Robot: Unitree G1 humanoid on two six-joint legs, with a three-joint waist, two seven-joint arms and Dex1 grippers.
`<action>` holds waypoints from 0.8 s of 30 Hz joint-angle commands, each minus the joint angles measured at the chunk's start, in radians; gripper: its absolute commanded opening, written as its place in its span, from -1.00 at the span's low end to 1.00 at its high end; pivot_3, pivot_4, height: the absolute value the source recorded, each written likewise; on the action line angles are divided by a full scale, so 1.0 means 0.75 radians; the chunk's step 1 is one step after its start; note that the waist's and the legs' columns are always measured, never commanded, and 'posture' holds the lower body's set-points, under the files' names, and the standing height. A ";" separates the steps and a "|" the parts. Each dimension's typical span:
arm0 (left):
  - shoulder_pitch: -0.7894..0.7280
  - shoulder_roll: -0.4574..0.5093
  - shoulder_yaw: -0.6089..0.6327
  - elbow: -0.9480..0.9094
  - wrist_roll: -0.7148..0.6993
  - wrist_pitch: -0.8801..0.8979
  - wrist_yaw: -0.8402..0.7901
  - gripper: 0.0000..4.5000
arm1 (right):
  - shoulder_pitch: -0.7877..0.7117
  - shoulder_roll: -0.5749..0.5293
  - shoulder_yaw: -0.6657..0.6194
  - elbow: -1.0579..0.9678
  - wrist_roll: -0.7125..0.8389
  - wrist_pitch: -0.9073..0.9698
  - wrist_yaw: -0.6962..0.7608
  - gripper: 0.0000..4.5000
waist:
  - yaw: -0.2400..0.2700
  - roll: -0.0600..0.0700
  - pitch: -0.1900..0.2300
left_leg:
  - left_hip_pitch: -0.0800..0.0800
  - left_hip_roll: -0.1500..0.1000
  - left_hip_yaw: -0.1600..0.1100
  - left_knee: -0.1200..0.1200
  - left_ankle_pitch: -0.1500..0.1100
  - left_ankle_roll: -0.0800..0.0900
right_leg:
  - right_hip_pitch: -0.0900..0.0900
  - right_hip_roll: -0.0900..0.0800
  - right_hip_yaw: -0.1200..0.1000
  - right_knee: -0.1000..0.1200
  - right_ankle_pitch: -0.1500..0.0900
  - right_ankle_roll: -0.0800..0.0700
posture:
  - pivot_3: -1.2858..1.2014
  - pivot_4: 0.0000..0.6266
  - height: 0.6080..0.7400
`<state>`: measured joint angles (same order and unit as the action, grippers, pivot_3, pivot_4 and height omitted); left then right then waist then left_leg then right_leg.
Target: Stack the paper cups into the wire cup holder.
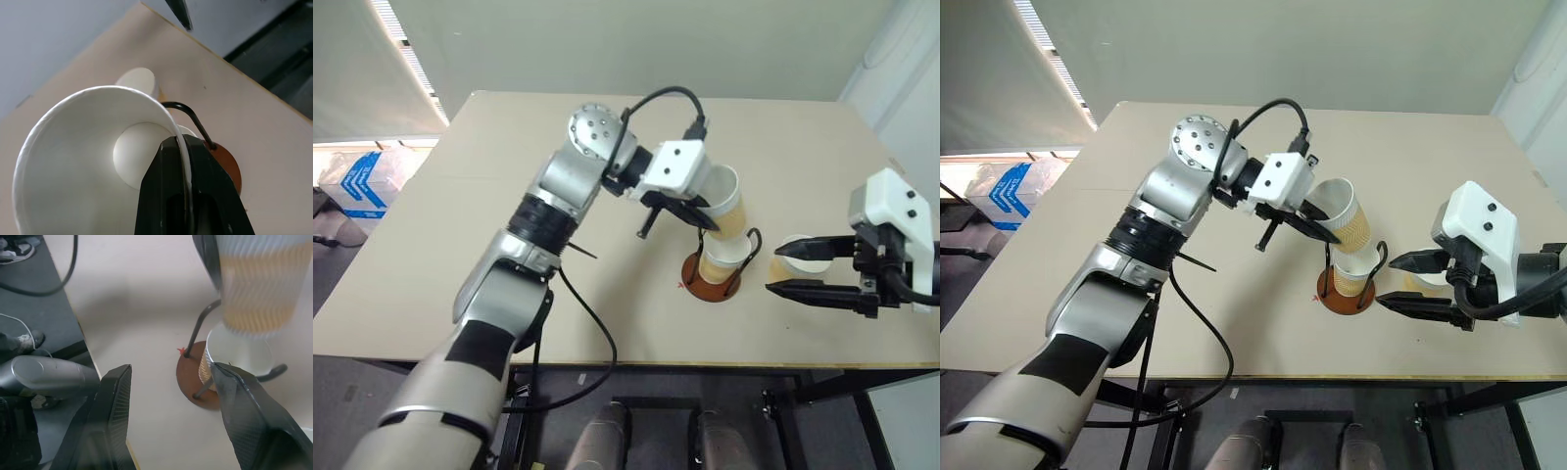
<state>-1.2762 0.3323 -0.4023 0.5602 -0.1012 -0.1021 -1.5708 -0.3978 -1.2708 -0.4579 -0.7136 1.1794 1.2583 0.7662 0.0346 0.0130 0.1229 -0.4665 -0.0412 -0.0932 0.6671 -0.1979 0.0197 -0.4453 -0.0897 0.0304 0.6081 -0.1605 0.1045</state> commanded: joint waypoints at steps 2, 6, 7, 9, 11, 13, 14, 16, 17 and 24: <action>-0.052 -0.037 -0.031 0.033 0.054 -0.104 -0.041 -0.97 | -0.003 -0.033 -0.027 0.002 0.018 -0.039 -0.010 0.21 | 0.001 0.000 0.000 | 0.000 0.000 0.000 0.000 0.000 0.000 | 0.000 0.000 0.000 0.000 0.000 0.000 | 0.03 -0.52 1.00; -0.075 -0.059 -0.063 0.100 0.106 -0.189 -0.045 -0.97 | -0.011 -0.079 -0.057 0.036 0.015 -0.040 0.024 0.21 | 0.005 0.000 0.000 | -0.001 0.000 0.000 0.001 -0.001 0.000 | 0.000 0.000 0.000 0.000 -0.001 0.001 | 0.03 -0.52 1.00; -0.081 -0.064 -0.068 0.112 0.113 -0.204 -0.048 -0.97 | -0.005 -0.103 -0.077 0.048 -0.002 -0.040 0.047 0.21 | 0.005 0.000 0.000 | -0.001 0.000 0.000 0.001 -0.001 0.000 | 0.000 0.000 0.000 0.000 -0.001 0.001 | 0.03 -0.52 1.00; -0.090 -0.072 -0.077 0.133 0.122 -0.225 -0.054 -0.97 | 0.020 -0.158 -0.127 0.080 -0.057 -0.037 0.098 0.21 | 0.007 0.000 0.000 | -0.002 -0.001 0.000 0.001 -0.001 0.000 | -0.001 -0.001 0.000 0.000 -0.001 0.001 | 0.03 -0.52 1.00; -0.097 -0.081 -0.080 0.153 0.133 -0.248 -0.056 -0.97 | 0.055 -0.209 -0.178 0.113 -0.128 -0.040 0.144 0.21 | 0.009 0.001 -0.001 | -0.002 0.000 0.000 0.001 -0.002 0.000 | -0.001 -0.001 0.000 0.000 -0.001 0.001 | 0.03 -0.52 1.00; -0.105 -0.094 -0.087 0.175 0.143 -0.275 -0.056 -0.97 | 0.095 -0.243 -0.228 0.142 -0.207 -0.053 0.191 0.21 | 0.012 0.001 -0.001 | -0.003 0.000 0.000 0.001 -0.003 0.001 | -0.001 -0.001 0.000 -0.001 -0.001 0.001 | 0.03 -0.52 1.00; -0.109 -0.100 -0.089 0.186 0.148 -0.288 -0.053 -0.97 | 0.110 -0.252 -0.243 0.147 -0.235 -0.064 0.211 0.21 | 0.013 0.001 -0.001 | -0.003 0.000 0.000 0.001 -0.007 0.008 | -0.001 -0.001 0.000 -0.001 -0.001 0.001 | 0.03 -0.52 1.00; -0.116 -0.113 -0.093 0.207 0.157 -0.307 -0.053 -0.97 | 0.127 -0.254 -0.257 0.150 -0.276 -0.085 0.229 0.21 | 0.013 0.001 -0.001 | -0.003 0.000 0.001 0.002 -0.010 0.011 | -0.002 -0.001 0.000 -0.001 -0.001 0.001 | 0.03 -0.52 1.00; -0.120 -0.119 -0.096 0.219 0.164 -0.321 -0.052 -0.97 | 0.131 -0.253 -0.260 0.149 -0.288 -0.093 0.235 0.21 | 0.014 0.001 -0.001 | -0.003 0.000 0.001 0.002 -0.010 0.011 | -0.002 -0.001 0.000 0.000 -0.001 0.001 | 0.03 -0.52 1.00; -0.155 -0.165 -0.122 0.305 0.241 -0.388 0.008 -0.97 | 0.130 -0.250 -0.265 0.146 -0.316 -0.101 0.265 0.21 | 0.016 0.002 -0.001 | -0.003 0.000 0.002 0.004 -0.010 0.010 | -0.002 -0.001 0.000 0.000 -0.001 0.001 | 0.03 -0.52 1.00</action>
<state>-1.3525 0.2176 -0.4955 0.7893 0.0651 -0.3690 -1.5663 -0.2903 -1.4448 -0.6120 -0.6053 0.9544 1.1967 0.9543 0.0465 0.0144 0.1222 -0.4692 -0.0415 -0.0914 0.6709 -0.2053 0.0275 -0.4468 -0.0904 0.0304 0.6084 -0.1615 0.1057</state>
